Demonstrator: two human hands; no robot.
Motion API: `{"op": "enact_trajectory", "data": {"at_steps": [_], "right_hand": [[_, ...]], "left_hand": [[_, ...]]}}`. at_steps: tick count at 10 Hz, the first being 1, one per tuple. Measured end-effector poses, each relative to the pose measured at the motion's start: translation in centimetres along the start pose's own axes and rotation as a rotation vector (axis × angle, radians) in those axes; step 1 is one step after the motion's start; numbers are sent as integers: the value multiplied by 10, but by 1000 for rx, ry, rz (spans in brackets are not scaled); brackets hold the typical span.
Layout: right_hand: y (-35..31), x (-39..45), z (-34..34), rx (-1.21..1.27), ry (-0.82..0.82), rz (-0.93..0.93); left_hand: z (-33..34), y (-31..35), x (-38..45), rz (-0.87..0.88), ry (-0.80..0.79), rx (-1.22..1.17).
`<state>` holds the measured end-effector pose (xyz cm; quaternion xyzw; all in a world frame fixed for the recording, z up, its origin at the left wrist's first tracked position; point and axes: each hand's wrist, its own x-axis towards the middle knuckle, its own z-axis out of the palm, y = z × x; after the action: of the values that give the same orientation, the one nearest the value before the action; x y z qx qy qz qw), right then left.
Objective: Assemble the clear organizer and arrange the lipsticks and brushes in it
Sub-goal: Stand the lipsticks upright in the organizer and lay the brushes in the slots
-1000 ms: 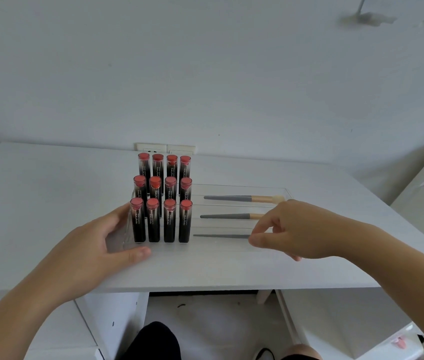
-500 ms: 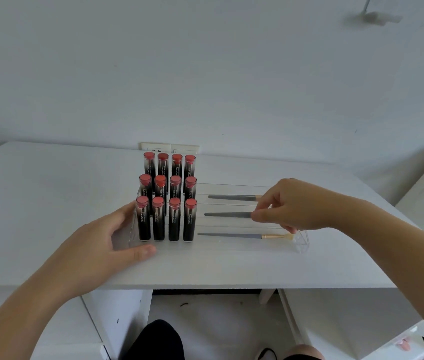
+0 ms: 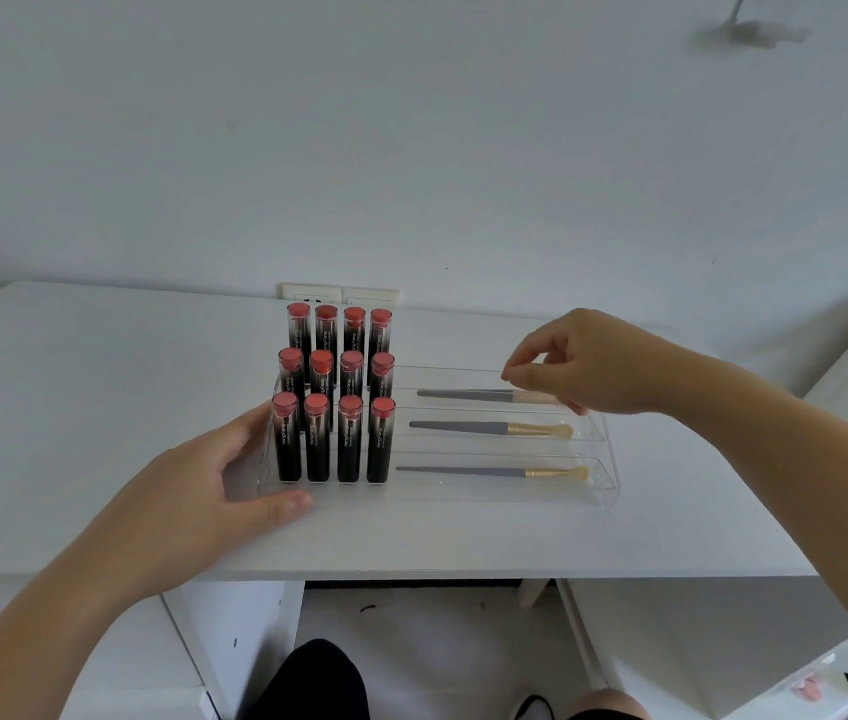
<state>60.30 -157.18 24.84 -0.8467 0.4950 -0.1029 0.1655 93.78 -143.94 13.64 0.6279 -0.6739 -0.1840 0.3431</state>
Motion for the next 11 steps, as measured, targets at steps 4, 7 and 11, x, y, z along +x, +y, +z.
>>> {"op": "enact_trajectory", "data": {"at_steps": [4,7,11], "right_hand": [[20,25,-8,-163,-107,-18],[28,29,-4,-307,42,-49],[28,23,-6,-193,39,-24]], "left_hand": [[-1,5,0,3,-6,25],[0,3,1,18,2,9],[0,3,1,32,11,3]]}}
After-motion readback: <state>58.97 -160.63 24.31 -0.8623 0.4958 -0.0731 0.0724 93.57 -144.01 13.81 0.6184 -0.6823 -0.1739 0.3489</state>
